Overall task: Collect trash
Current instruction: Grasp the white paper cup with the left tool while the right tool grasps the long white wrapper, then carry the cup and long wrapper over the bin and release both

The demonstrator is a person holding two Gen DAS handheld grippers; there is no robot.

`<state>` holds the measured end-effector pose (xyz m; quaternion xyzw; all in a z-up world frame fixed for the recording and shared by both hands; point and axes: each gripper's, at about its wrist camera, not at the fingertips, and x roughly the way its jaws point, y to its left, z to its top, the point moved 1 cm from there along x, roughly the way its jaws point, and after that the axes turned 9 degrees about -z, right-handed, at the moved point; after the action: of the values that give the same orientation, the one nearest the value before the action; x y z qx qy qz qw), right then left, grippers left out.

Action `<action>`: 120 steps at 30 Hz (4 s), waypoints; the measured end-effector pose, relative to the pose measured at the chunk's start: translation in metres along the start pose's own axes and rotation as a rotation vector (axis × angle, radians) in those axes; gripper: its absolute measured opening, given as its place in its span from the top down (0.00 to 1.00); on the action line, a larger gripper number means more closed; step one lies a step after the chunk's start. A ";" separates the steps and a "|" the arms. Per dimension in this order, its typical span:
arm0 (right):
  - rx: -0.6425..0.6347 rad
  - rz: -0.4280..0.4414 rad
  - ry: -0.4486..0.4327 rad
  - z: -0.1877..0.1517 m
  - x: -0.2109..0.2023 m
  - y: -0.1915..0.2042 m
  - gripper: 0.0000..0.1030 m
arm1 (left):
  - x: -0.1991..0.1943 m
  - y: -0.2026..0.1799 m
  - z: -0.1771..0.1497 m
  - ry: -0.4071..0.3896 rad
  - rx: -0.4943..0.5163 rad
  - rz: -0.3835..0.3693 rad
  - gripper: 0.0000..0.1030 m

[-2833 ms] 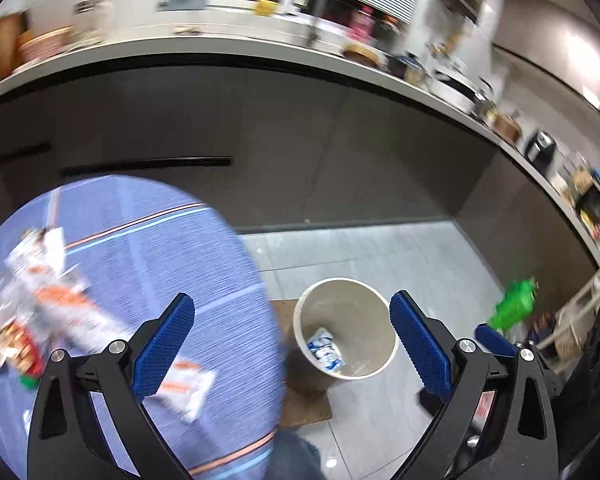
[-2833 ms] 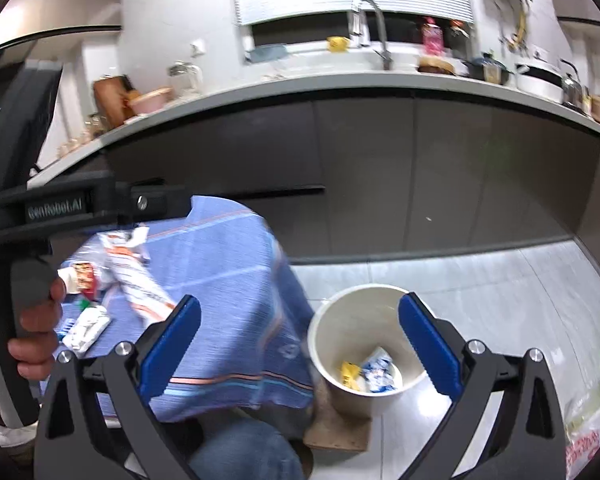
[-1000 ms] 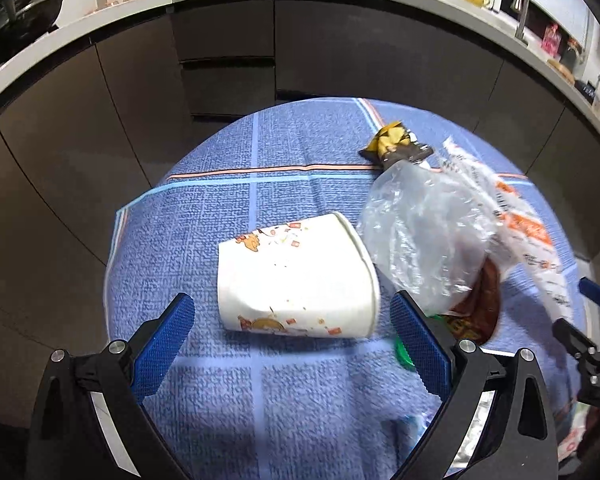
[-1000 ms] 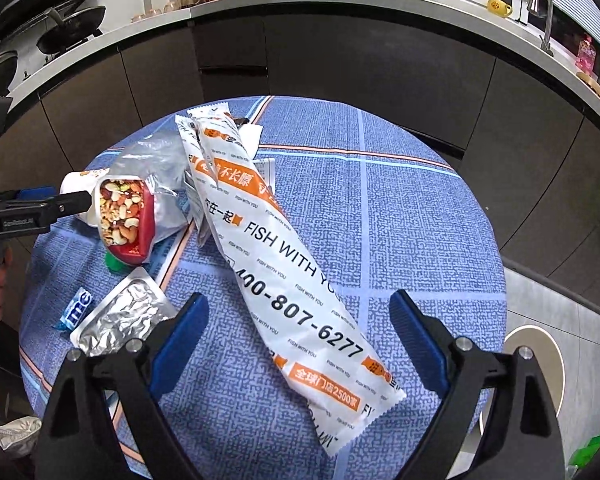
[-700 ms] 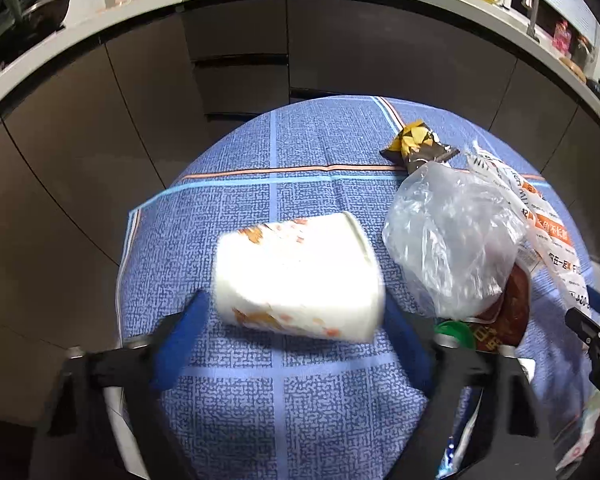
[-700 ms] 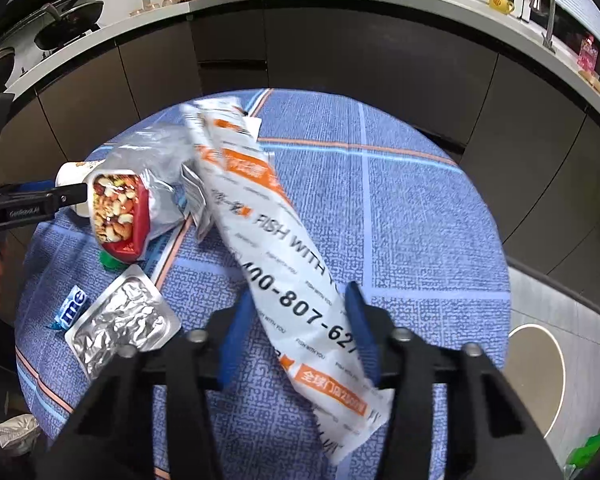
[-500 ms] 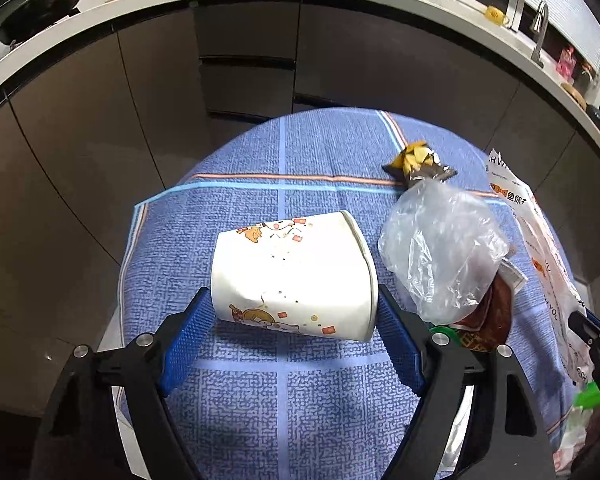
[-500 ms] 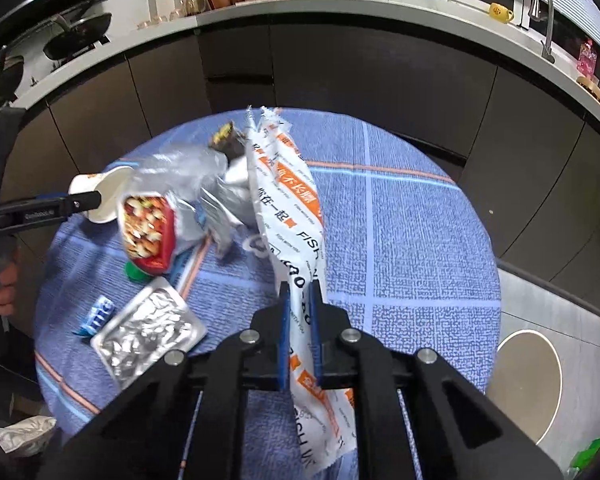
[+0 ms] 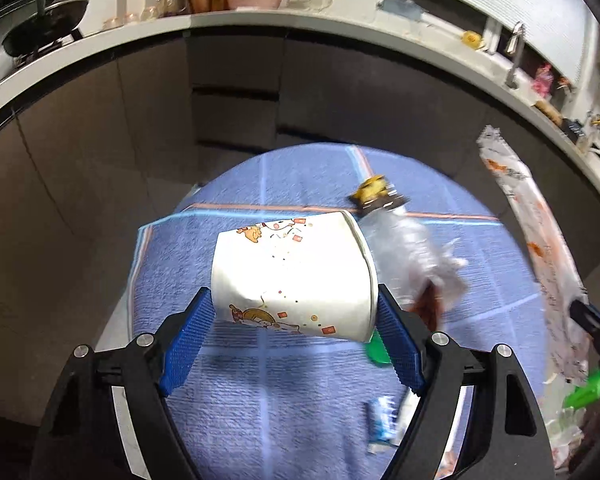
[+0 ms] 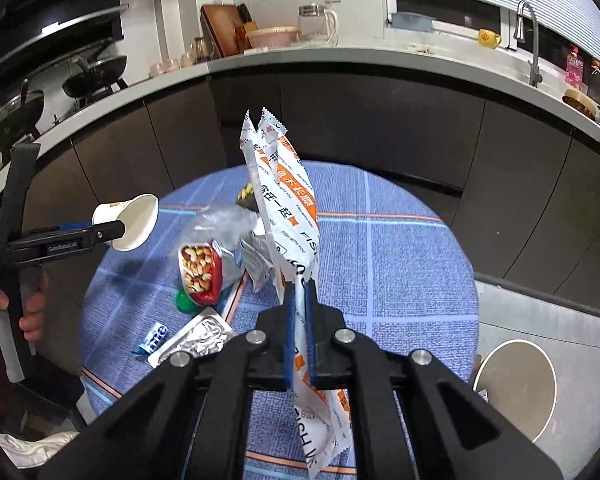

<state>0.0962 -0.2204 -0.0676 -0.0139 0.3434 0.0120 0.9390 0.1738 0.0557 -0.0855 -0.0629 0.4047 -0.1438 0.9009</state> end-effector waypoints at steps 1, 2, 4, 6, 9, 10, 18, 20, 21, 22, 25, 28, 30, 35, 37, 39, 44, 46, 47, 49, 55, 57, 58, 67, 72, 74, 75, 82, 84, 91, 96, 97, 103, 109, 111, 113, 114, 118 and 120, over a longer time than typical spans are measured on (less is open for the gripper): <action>0.004 0.000 -0.006 0.001 -0.005 0.000 0.94 | -0.007 -0.005 0.001 -0.010 0.004 -0.029 0.27; 0.008 -0.001 -0.014 0.001 -0.009 -0.001 0.94 | -0.011 -0.008 0.003 -0.017 0.006 -0.051 0.27; 0.016 -0.005 -0.028 0.001 -0.019 -0.004 0.94 | -0.020 -0.017 0.006 -0.029 0.011 -0.098 0.27; 0.026 -0.007 -0.044 0.001 -0.028 -0.008 0.94 | -0.027 -0.026 0.008 -0.041 0.022 -0.128 0.27; 0.048 -0.015 -0.063 0.001 -0.041 -0.015 0.94 | -0.036 -0.043 0.011 -0.058 0.048 -0.164 0.27; 0.057 -0.015 -0.067 0.001 -0.043 -0.018 0.94 | -0.039 -0.051 0.012 -0.062 0.059 -0.184 0.27; 0.112 -0.059 -0.090 -0.009 -0.071 -0.047 0.94 | -0.049 -0.111 0.015 -0.074 0.172 -0.281 0.27; 0.127 -0.076 -0.091 -0.013 -0.076 -0.054 0.94 | -0.048 -0.127 0.014 -0.070 0.201 -0.310 0.27; 0.142 -0.088 -0.096 -0.016 -0.081 -0.062 0.94 | -0.047 -0.134 0.013 -0.069 0.213 -0.322 0.27; 0.152 -0.097 -0.099 -0.018 -0.084 -0.067 0.94 | -0.046 -0.145 0.013 -0.067 0.230 -0.337 0.27; 0.188 -0.130 -0.110 -0.026 -0.093 -0.086 0.94 | -0.042 -0.171 0.010 -0.057 0.262 -0.375 0.27; 0.224 -0.159 -0.116 -0.033 -0.100 -0.104 0.94 | -0.035 -0.197 0.007 -0.044 0.295 -0.416 0.27; 0.250 -0.180 -0.121 -0.040 -0.104 -0.117 0.94 | -0.031 -0.212 0.005 -0.039 0.315 -0.435 0.27; 0.312 -0.228 -0.124 -0.059 -0.108 -0.149 0.94 | -0.017 -0.258 0.000 -0.007 0.357 -0.490 0.27; 0.343 -0.247 -0.116 -0.069 -0.108 -0.164 0.94 | -0.012 -0.274 -0.002 0.003 0.371 -0.506 0.27; 0.380 -0.260 -0.105 -0.080 -0.106 -0.181 0.94 | -0.006 -0.288 -0.004 0.016 0.387 -0.520 0.27; 0.437 -0.289 -0.077 -0.098 -0.099 -0.209 0.94 | 0.016 -0.325 -0.016 0.063 0.432 -0.551 0.27; 0.455 -0.296 -0.057 -0.107 -0.095 -0.219 0.94 | 0.027 -0.342 -0.021 0.083 0.455 -0.560 0.27; 0.460 -0.299 -0.047 -0.110 -0.092 -0.223 0.94 | 0.033 -0.350 -0.024 0.093 0.466 -0.566 0.27; 0.465 -0.305 -0.020 -0.117 -0.086 -0.230 0.94 | 0.044 -0.363 -0.029 0.109 0.485 -0.576 0.27; 0.451 -0.336 0.126 -0.137 -0.064 -0.252 0.94 | 0.073 -0.392 -0.044 0.152 0.518 -0.587 0.27; 0.445 -0.341 0.201 -0.144 -0.055 -0.260 0.94 | 0.081 -0.398 -0.048 0.165 0.519 -0.585 0.27; 0.445 -0.343 0.231 -0.148 -0.051 -0.263 0.94 | 0.086 -0.402 -0.050 0.171 0.518 -0.586 0.27; 0.521 -0.330 0.425 -0.186 -0.016 -0.281 0.93 | 0.121 -0.418 -0.069 0.234 0.519 -0.584 0.27; 0.555 -0.326 0.510 -0.199 0.001 -0.288 0.93 | 0.137 -0.424 -0.077 0.262 0.519 -0.579 0.27; 0.562 -0.328 0.522 -0.200 0.005 -0.292 0.92 | 0.142 -0.428 -0.081 0.267 0.521 -0.577 0.27; 0.562 -0.327 0.530 -0.201 0.008 -0.293 0.91 | 0.145 -0.429 -0.082 0.271 0.522 -0.576 0.27; 0.554 -0.310 0.560 -0.197 0.032 -0.298 0.88 | 0.170 -0.442 -0.093 0.299 0.530 -0.566 0.27; 0.563 -0.301 0.555 -0.195 0.037 -0.300 0.88 | 0.176 -0.443 -0.095 0.307 0.528 -0.562 0.27; 0.565 -0.309 0.513 -0.187 0.040 -0.304 0.70 | 0.195 -0.450 -0.100 0.326 0.526 -0.545 0.27; 0.531 -0.322 0.494 -0.183 0.036 -0.306 0.55 | 0.203 -0.450 -0.102 0.323 0.527 -0.548 0.26; 0.524 -0.325 0.490 -0.182 0.036 -0.306 0.51 | 0.204 -0.449 -0.102 0.318 0.527 -0.547 0.26; 0.455 -0.349 0.473 -0.180 0.033 -0.304 0.33 | 0.206 -0.446 -0.100 0.277 0.508 -0.526 0.08; 0.422 -0.355 0.458 -0.181 0.029 -0.300 0.18 | 0.207 -0.441 -0.091 0.273 0.459 -0.518 0.08; 0.426 -0.350 0.455 -0.181 0.028 -0.301 0.16 | 0.205 -0.438 -0.089 0.268 0.453 -0.515 0.08; 0.432 -0.349 0.451 -0.181 0.025 -0.301 0.15 | 0.201 -0.436 -0.088 0.259 0.456 -0.511 0.08; 0.433 -0.348 0.449 -0.181 0.023 -0.301 0.15 | 0.199 -0.437 -0.088 0.256 0.458 -0.509 0.08; 0.437 -0.346 0.433 -0.178 0.015 -0.297 0.14 | 0.188 -0.434 -0.086 0.239 0.460 -0.506 0.08; 0.439 -0.347 0.422 -0.176 0.009 -0.296 0.13 | 0.180 -0.431 -0.082 0.228 0.460 -0.508 0.08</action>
<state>-0.0004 -0.5218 -0.2023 0.1279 0.5167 -0.2250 0.8161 0.1363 -0.4093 -0.1694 0.0592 0.4312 -0.4563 0.7761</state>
